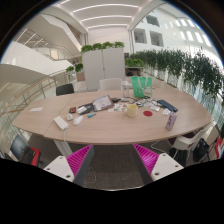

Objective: Pour water

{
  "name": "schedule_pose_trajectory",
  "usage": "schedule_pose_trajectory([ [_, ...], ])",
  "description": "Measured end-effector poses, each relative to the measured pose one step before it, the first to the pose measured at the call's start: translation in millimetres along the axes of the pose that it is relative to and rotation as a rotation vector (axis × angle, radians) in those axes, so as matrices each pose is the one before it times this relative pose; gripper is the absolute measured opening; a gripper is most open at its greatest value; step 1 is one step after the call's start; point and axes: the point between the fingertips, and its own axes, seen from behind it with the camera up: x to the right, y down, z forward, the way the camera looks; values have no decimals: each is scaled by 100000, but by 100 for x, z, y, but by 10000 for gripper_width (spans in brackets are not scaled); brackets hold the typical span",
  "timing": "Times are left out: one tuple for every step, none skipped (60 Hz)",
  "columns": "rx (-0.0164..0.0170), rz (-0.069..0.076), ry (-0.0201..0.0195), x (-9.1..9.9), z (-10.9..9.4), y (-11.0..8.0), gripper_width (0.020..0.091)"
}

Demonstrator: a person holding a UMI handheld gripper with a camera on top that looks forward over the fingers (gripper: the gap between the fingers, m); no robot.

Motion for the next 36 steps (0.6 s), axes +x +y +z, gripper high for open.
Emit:
schedule_pose_trajectory([
  [67, 46, -151, -17, 2, -20, 831],
  [-53, -35, 41, -154, 420, -162, 830],
  [41, 84, -189, -14, 2, -4, 831],
  [61, 51, -218, -28, 14, 7, 831],
  [59, 100, -181, -44, 30, 19, 830],
  [49, 16, -134, 0, 39, 3, 831],
  [120, -59, -214, 306, -263, 67, 831],
  [149, -11, 201, -376, 232, 119, 832],
  [79, 23, 108, -3, 48, -8, 833],
  [113, 12, 112, 52, 113, 24, 834],
  [133, -3, 42, 66, 115, 13, 833],
  [153, 36, -14, 107, 94, -13, 834],
  [120, 64, -44, 137, 123, 14, 837],
  [42, 148, -245, 856, 125, -77, 839],
  [-1, 160, 284, 15, 190, -22, 836],
  [63, 249, 52, 189, 138, 68, 837],
  [63, 243, 46, 237, 164, 67, 836],
  [-15, 93, 44, 355, 208, 106, 838],
  [-63, -54, 66, 403, 225, 130, 837],
  [-122, -189, 136, 548, 241, 134, 837],
  [-212, -223, 40, 735, 117, -32, 838],
  [-82, -476, 482, 623, 397, 215, 837],
  [37, -513, 320, 1320, 245, 117, 834],
  [-116, -667, 580, 927, 327, 149, 834],
  [-214, -653, 691, 977, 383, 191, 830],
  [-383, -622, 888, 574, 421, 152, 829],
  [-230, -527, 986, 1141, 451, 200, 826],
  [-167, -468, 1089, 1223, 472, 183, 825],
  [-103, -416, 1204, 1234, 497, 178, 824],
  [333, -307, 1034, 1796, 510, 207, 824],
  [317, -367, 1182, 1270, 555, 53, 826],
  [559, -391, 1009, 1230, 609, 27, 826],
  [554, -449, 969, 958, 739, -133, 826],
  [1003, -379, 662, 1211, 753, -36, 825],
  [1162, -326, 511, 1163, 808, -25, 825],
  [1101, -285, 353, 1539, 986, -269, 826],
])
